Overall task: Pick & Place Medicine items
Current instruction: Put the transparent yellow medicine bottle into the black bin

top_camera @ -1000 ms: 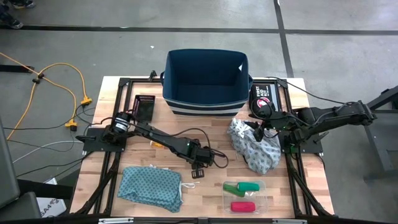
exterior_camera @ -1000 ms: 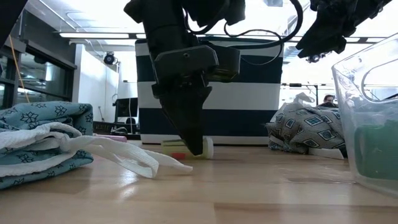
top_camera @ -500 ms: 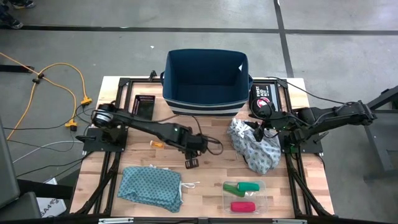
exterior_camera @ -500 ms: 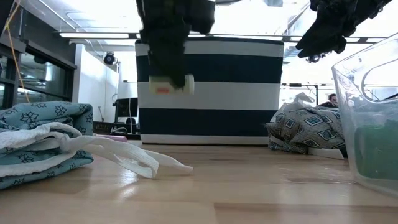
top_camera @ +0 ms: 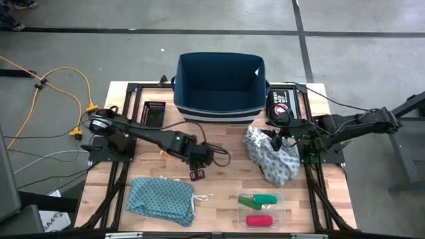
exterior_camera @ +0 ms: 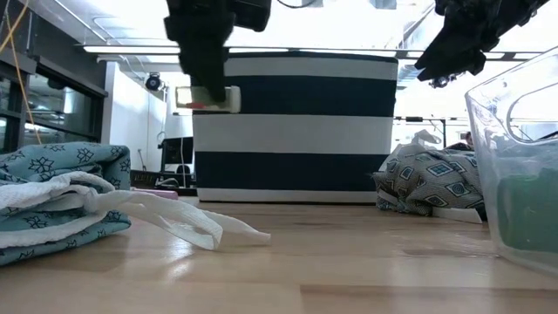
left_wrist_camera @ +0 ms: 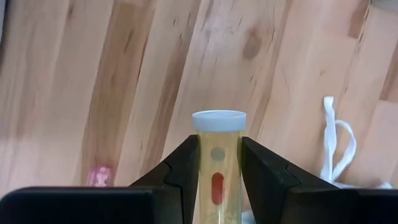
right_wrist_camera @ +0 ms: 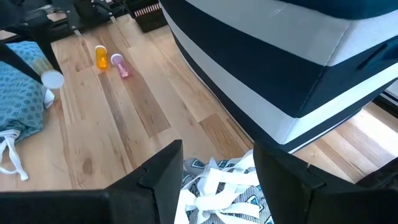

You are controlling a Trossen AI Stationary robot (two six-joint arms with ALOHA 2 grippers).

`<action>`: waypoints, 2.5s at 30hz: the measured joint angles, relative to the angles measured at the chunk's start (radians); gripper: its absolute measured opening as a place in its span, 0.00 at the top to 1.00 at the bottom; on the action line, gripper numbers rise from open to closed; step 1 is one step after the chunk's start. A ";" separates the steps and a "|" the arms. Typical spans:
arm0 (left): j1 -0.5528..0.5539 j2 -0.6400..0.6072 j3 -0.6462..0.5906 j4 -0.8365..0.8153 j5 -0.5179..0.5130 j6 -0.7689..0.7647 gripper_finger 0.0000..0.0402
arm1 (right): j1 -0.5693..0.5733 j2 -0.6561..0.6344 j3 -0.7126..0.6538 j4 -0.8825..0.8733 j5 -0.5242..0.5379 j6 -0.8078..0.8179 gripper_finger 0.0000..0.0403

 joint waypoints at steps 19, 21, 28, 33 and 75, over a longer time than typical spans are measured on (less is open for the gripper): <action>0.016 -0.535 -0.548 0.106 -0.140 -0.302 0.75 | 0.000 0.000 0.000 0.020 0.000 0.000 0.54; 0.026 -0.577 -0.571 0.089 -0.156 -0.345 0.75 | 0.000 0.000 0.000 0.020 0.000 0.000 0.54; 0.074 -0.656 -0.588 0.021 -0.187 -0.470 0.75 | 0.000 0.000 0.000 0.020 0.000 0.000 0.54; 0.128 -0.700 -0.588 -0.052 -0.225 -0.526 0.75 | 0.000 0.000 0.000 0.020 0.000 0.000 0.54; 0.874 -0.705 -0.911 0.206 -0.204 -0.220 0.75 | 0.000 0.000 0.000 0.019 0.000 0.000 0.54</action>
